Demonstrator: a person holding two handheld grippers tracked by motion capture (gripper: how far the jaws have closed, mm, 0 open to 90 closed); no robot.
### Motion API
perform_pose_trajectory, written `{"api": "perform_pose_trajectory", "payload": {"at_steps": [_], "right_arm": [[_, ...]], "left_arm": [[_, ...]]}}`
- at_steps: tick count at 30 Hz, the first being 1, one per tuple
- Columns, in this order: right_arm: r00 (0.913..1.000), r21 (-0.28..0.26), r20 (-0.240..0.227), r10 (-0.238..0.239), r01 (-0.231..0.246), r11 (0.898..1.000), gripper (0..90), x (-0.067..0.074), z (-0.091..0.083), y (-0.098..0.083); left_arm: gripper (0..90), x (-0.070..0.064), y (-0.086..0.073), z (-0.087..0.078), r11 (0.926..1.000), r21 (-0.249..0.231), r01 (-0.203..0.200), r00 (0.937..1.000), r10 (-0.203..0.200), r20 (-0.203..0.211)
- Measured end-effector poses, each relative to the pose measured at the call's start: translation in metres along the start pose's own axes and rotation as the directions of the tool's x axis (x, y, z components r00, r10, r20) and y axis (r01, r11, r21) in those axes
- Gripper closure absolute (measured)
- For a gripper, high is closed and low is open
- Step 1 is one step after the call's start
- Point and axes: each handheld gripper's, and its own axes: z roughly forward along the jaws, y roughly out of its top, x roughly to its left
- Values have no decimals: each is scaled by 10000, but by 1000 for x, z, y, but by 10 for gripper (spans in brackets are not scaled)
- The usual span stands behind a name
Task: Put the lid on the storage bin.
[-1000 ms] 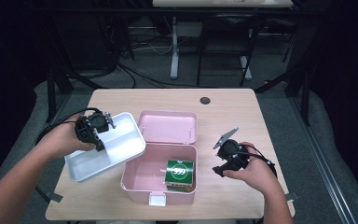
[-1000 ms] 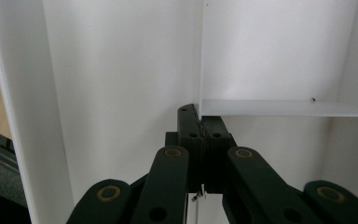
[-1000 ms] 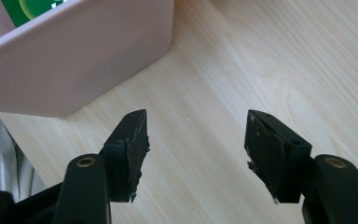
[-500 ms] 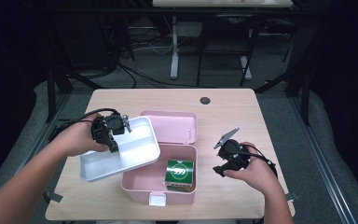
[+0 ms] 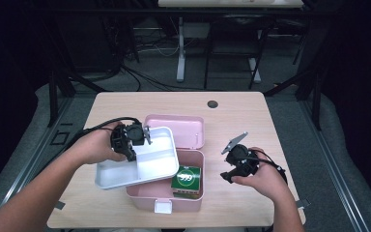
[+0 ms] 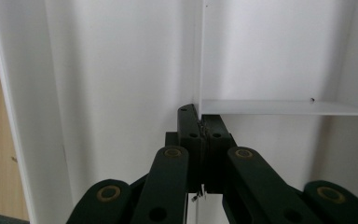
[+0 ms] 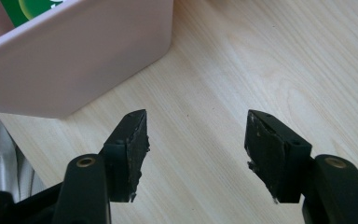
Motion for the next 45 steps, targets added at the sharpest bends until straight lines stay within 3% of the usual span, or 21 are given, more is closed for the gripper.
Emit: {"api": "perform_pose_trajectory", "payload": {"at_steps": [6, 15, 17, 25, 29, 38, 45], "right_arm": [[10000, -259, -83, 9, -11, 9997, 393, 1, 1, 0], [9999, -24, -118, -5, 5, 10000, 393, 0, 1, 0], [9999, -22, -132, -11, 10, 10000, 393, 0, 1, 0], [9998, -240, -177, 13, -17, 9997, 393, 0, 3, 0], [9997, -271, -240, 63, -69, 9996, 393, 0, 3, 0], [9997, -7, -250, -28, 28, 10000, 393, 0, 3, 1], [9995, -100, -319, 60, -63, 9999, 392, 1, 5, 1]], "left_arm": [[890, -5, 11, 2, 9994, -150, -320, 9995, 321, 25], [890, -14, 24, 8, 9960, -249, -859, 9962, 862, 98], [890, -16, 29, 12, 9938, -158, -1100, 9938, 1102, 131], [891, -23, 40, 22, 9891, -321, -1438, 9893, 1445, 207], [891, -27, 47, 28, 9838, -365, -1753, 9845, 1755, 28], [891, -31, 52, 30, 9791, -433, -1988, 9800, 1991, 39], [890, -32, 56, 32, 9770, -494, -2076, 9779, 2085, 133]]}}
